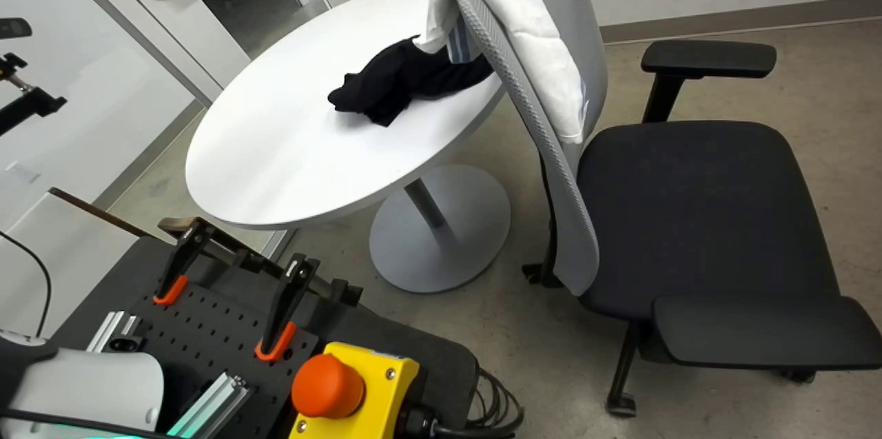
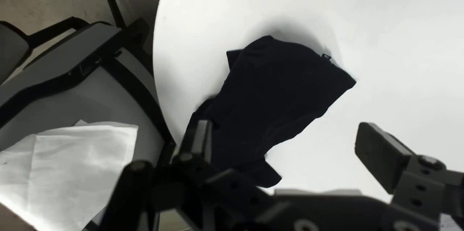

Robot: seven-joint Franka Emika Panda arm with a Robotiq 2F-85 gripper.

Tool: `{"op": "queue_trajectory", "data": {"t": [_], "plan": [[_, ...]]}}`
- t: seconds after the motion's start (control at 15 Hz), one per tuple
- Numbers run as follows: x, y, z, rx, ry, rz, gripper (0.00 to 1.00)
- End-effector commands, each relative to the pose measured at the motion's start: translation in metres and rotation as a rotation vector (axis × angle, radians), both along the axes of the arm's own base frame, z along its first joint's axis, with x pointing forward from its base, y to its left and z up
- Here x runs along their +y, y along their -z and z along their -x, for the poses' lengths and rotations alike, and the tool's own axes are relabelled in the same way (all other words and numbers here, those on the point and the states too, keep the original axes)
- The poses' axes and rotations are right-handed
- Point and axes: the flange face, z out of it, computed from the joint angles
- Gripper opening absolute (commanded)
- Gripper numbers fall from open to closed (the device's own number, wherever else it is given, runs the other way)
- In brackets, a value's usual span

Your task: Hang the white towel and the black shirt on the chair, afterwards take the towel off and put it back on the table

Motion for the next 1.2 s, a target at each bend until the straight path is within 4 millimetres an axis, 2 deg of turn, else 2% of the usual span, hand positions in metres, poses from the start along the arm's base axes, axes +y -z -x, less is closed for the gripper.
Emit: {"op": "queue_trajectory", "data": {"t": [0.0, 0.13, 0.47, 0.8, 1.0, 1.07, 1.13], "plan": [[0.012, 0.023, -0.027, 0.065, -0.140, 0.000, 1.00], [0.016, 0.035, -0.042, 0.126, -0.243, 0.011, 1.00], [0.026, 0.050, -0.078, 0.165, -0.282, 0.078, 1.00], [0.051, 0.086, -0.103, 0.260, -0.426, 0.053, 1.00], [0.059, 0.102, -0.125, 0.313, -0.496, 0.092, 1.00], [0.061, 0.103, -0.131, 0.327, -0.510, 0.101, 1.00], [0.046, 0.097, -0.141, 0.329, -0.506, 0.107, 1.00]]}}
